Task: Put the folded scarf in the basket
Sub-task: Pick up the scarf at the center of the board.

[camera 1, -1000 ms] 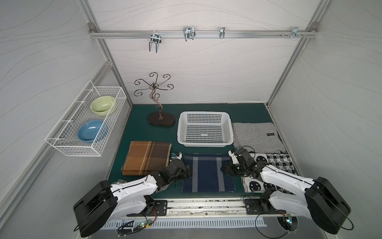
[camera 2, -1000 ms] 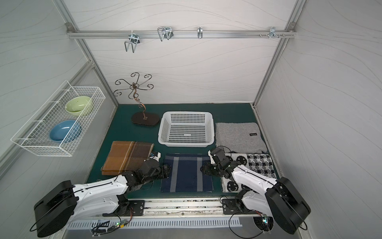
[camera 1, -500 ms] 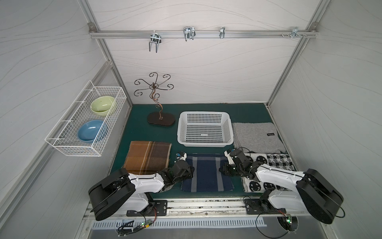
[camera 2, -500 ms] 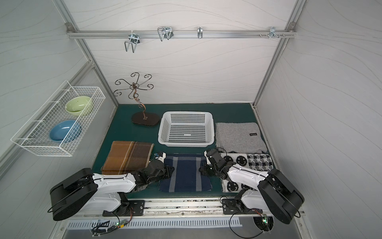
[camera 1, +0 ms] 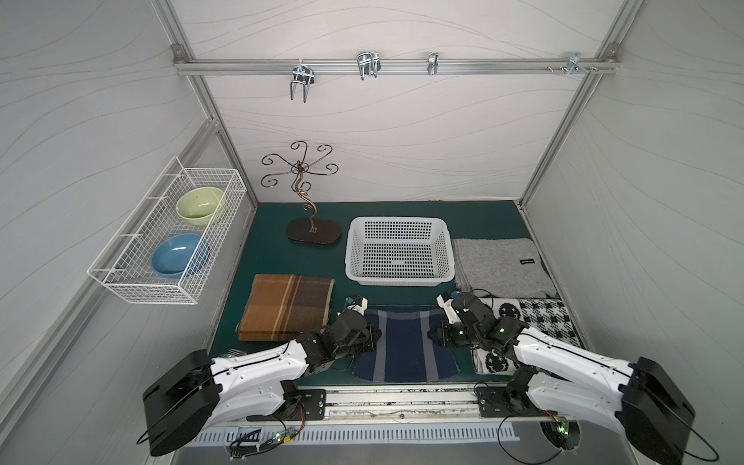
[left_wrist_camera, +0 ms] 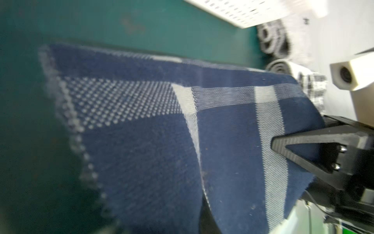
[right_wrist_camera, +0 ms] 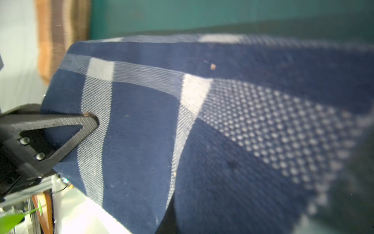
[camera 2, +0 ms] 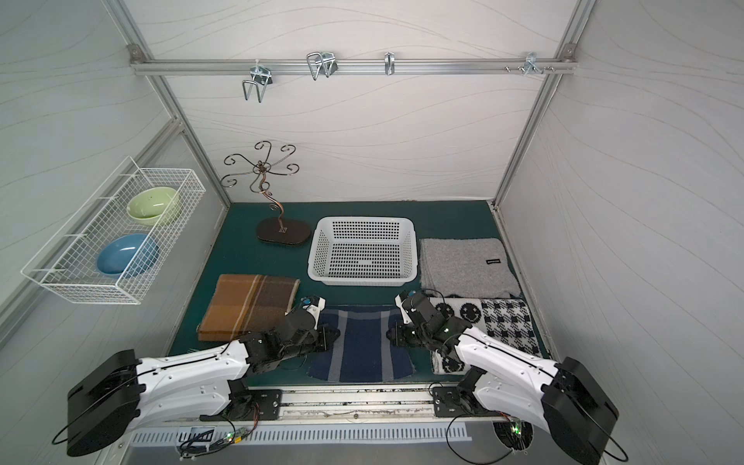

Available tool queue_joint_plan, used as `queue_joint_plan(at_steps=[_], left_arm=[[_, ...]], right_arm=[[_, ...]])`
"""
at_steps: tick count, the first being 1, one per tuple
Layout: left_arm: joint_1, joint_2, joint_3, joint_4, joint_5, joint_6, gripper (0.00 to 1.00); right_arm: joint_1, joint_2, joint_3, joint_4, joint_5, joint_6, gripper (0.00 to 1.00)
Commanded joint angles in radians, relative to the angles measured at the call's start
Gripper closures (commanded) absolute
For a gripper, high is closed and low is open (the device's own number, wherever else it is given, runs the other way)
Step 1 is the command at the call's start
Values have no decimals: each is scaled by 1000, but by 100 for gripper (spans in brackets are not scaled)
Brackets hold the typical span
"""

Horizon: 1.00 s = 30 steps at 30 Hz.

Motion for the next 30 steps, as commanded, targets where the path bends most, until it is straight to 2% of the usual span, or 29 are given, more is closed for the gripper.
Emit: queue_joint_plan(at_steps=[1, 7, 10, 13, 15, 19, 21, 26, 30], left_arm=[[-9, -97, 101, -124, -30, 40, 100], [-11, -185, 227, -260, -58, 91, 100], [-9, -166, 346, -323, -77, 148, 100], [3, -109, 485, -386, -109, 224, 100], [69, -62, 557, -399, -49, 251, 100], [298, 65, 642, -324, 124, 258, 100], [376, 156, 691, -290, 194, 262, 100], [448, 409, 909, -318, 206, 347, 100], [503, 581, 1034, -312, 221, 370, 100]], right_arm=[[17, -71, 71, -133, 32, -23, 100], [26, -143, 201, -251, 30, -51, 100], [22, -120, 304, -295, 39, -88, 100], [-36, -47, 445, -355, 5, -149, 100], [-115, 6, 528, -371, -54, -191, 100], [-317, 133, 660, -348, -219, -243, 100], [-385, 212, 731, -337, -265, -266, 100], [-496, 446, 897, -292, -351, -288, 100], [-539, 629, 981, -240, -374, -285, 100]])
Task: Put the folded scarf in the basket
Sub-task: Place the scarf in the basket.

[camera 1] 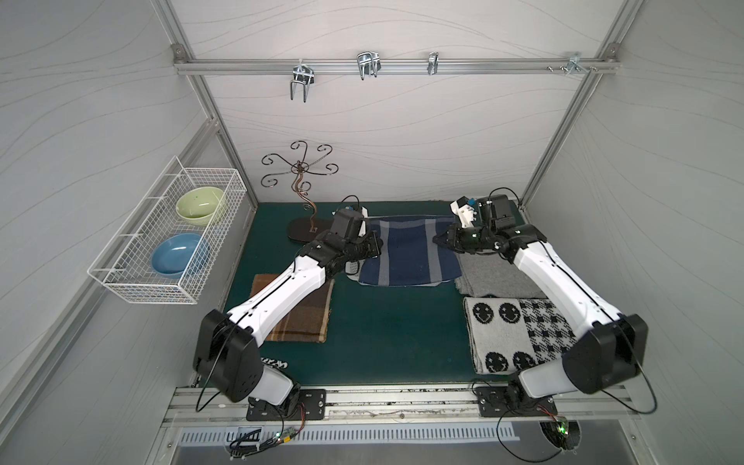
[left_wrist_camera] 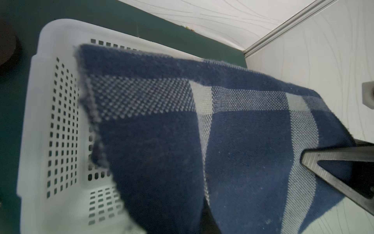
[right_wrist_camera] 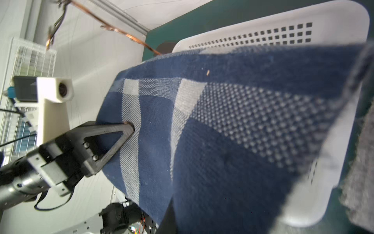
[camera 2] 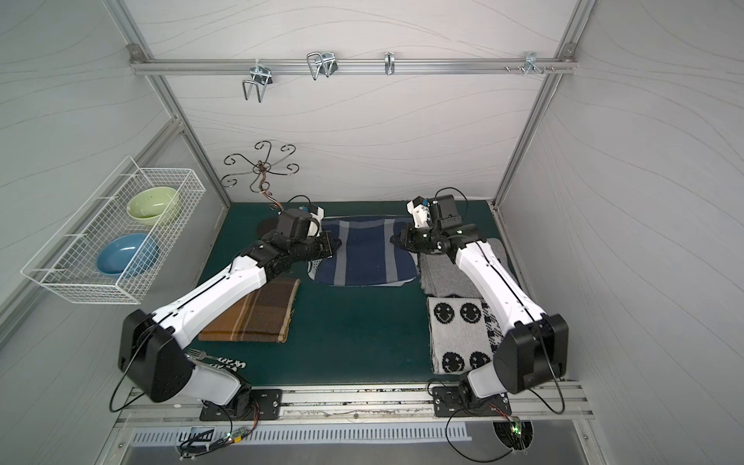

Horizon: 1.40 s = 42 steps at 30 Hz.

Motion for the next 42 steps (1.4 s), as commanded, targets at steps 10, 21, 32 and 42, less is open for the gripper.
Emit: queue_joint_plan(at_steps=[10, 21, 32, 42], left_arm=[[113, 342, 221, 77, 50, 79, 100], [113, 459, 205, 96, 21, 78, 100], [113, 481, 163, 107, -13, 85, 100], [113, 484, 128, 103, -12, 86, 93]], right_arm=[[-23, 432, 253, -21, 104, -137, 100], [36, 540, 333, -116, 288, -242, 100], [87, 579, 343, -181, 440, -308, 100], [108, 597, 346, -183, 487, -326, 91]])
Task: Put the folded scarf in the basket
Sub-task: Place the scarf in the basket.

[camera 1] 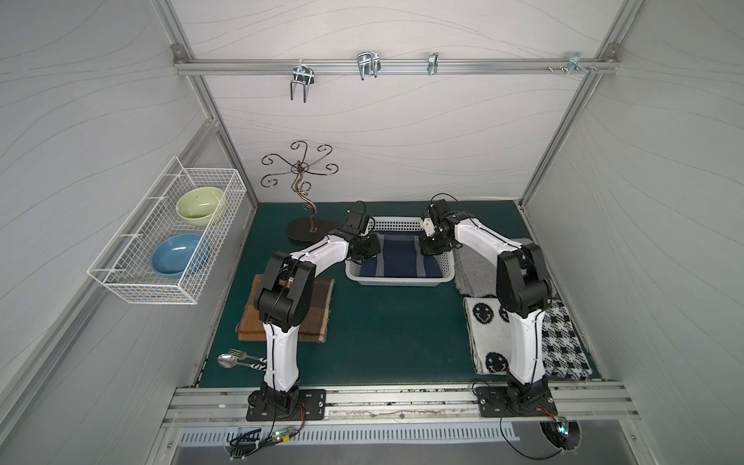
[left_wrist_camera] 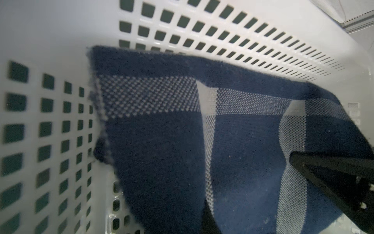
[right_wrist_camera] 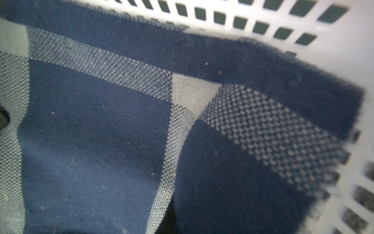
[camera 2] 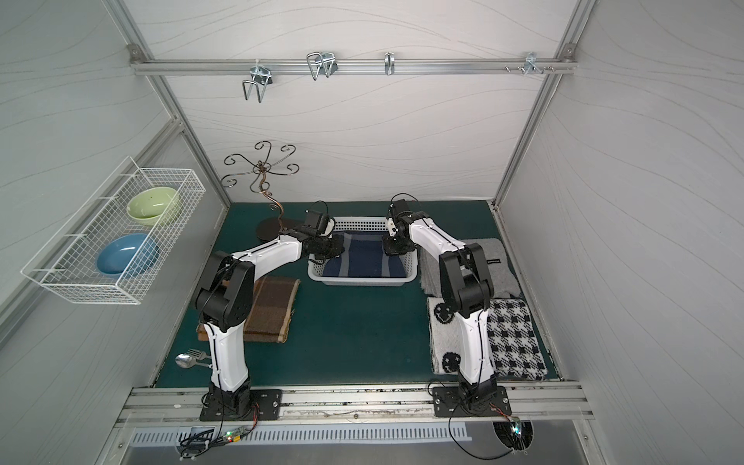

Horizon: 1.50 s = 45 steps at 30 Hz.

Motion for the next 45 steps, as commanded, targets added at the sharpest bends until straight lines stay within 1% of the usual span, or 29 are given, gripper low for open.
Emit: queue_joint_plan(at_steps=[1, 3, 5, 7, 10, 14, 23, 28, 31, 33, 36, 37, 38, 40, 45], left_arm=[[5, 16, -1, 34, -35, 17, 90], [5, 16, -6, 36, -37, 17, 85], [5, 11, -5, 33, -40, 20, 77], [5, -2, -5, 31, -43, 22, 72], [5, -24, 0, 11, -47, 29, 67], [5, -50, -5, 5, -57, 27, 63], [5, -97, -21, -14, -72, 28, 55], [5, -158, -11, -69, -142, 60, 50], [4, -198, -9, -78, -168, 72, 50], [1, -209, -6, -69, -147, 63, 52], [-1, -188, -24, 19, -44, 20, 55], [-1, -168, -18, 25, -15, 10, 57], [-2, -144, -8, 28, 8, 3, 58], [-9, -112, -3, 29, 13, 0, 58], [-10, -97, -28, 42, 2, 6, 59]], right_arm=[[5, 10, 24, -57, 64, -23, 88], [8, 4, 21, -53, 68, -24, 83], [11, -2, 14, -46, 72, -23, 79], [15, -5, 15, -52, 74, -26, 74], [20, -19, 17, -67, 87, -29, 65], [22, -48, 10, -66, 111, -28, 58], [22, -112, -5, -83, 159, -36, 53], [28, -160, -3, -108, 208, -41, 52], [30, -183, -4, -93, 173, -38, 55], [35, -170, 13, -86, 113, -34, 63], [43, -122, 45, -78, 26, -19, 78], [45, -104, 54, -74, 16, -16, 80], [47, -81, 66, -71, 15, -14, 81], [47, -33, 96, -80, 18, -18, 82], [45, 40, 122, -102, 127, -60, 84]])
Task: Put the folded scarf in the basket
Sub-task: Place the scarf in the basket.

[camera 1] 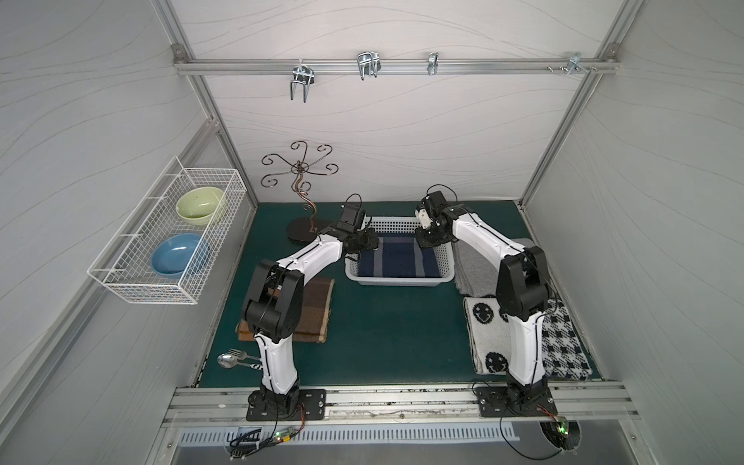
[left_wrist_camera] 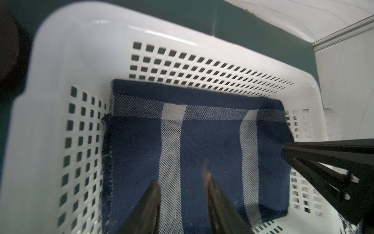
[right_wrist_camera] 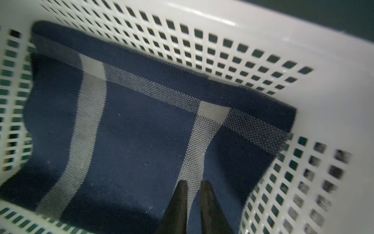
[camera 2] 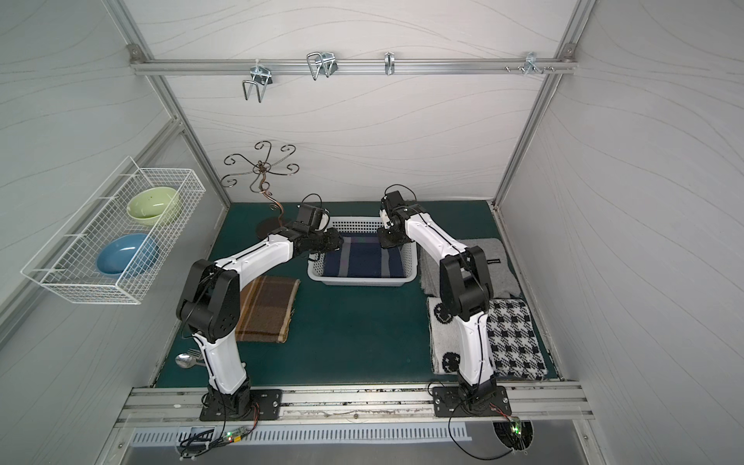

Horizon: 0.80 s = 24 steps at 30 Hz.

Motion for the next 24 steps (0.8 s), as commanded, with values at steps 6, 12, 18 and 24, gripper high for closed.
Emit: queue_joint_plan(at_steps=[6, 12, 18, 24], left_arm=[[-5, -5, 0, 28, 10, 6, 60], [-5, -59, -39, 15, 2, 12, 60], [-22, -209, -149, 27, 7, -8, 59], [-86, -387, -258, -13, 12, -22, 57]], right_arm=[[3, 92, 50, -71, 91, -46, 87], [3, 55, 33, -88, 114, -41, 87], [22, -182, -91, -76, 58, 8, 79], [19, -494, -340, -122, 23, 112, 65]])
